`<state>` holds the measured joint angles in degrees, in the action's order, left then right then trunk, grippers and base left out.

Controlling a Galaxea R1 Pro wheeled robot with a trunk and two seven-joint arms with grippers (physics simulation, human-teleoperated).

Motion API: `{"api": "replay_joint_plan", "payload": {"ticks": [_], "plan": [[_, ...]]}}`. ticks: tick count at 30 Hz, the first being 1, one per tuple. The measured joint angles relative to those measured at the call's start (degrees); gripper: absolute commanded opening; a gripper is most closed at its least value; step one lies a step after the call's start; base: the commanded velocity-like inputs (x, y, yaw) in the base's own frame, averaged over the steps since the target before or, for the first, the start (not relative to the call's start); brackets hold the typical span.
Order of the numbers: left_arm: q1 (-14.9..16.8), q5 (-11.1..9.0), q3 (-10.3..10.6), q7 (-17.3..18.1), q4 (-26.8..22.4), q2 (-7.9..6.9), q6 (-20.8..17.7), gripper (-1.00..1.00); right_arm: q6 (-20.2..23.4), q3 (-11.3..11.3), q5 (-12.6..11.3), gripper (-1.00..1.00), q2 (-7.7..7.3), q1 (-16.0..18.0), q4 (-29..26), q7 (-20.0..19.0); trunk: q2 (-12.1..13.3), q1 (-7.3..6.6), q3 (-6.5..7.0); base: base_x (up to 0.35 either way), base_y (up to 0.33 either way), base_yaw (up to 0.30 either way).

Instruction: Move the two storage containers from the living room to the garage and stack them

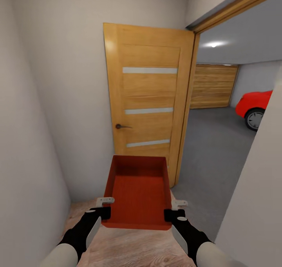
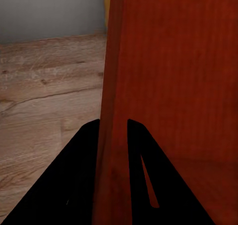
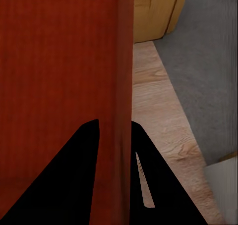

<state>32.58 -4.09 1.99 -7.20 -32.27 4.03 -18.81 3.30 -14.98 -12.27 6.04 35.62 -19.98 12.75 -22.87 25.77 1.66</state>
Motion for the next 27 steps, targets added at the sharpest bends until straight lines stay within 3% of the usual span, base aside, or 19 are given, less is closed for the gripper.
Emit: {"api": "replay_joint_plan", "payload": {"ticks": [15,27], "plan": [[0.0,0.0,0.0,0.0,0.0,-0.01,0.0,-1.0,0.0,0.0,0.0,-1.0,0.0,0.0,0.0,0.0,0.0,-0.01,0.0,0.012,0.005,-0.262],[0.0,0.0,0.0,0.0,0.0,0.02,0.0,-1.0,0.0,0.0,0.0,-1.0,0.0,0.0,0.0,0.0,0.0,-0.02,0.0,0.216,0.183,-0.253]]}}
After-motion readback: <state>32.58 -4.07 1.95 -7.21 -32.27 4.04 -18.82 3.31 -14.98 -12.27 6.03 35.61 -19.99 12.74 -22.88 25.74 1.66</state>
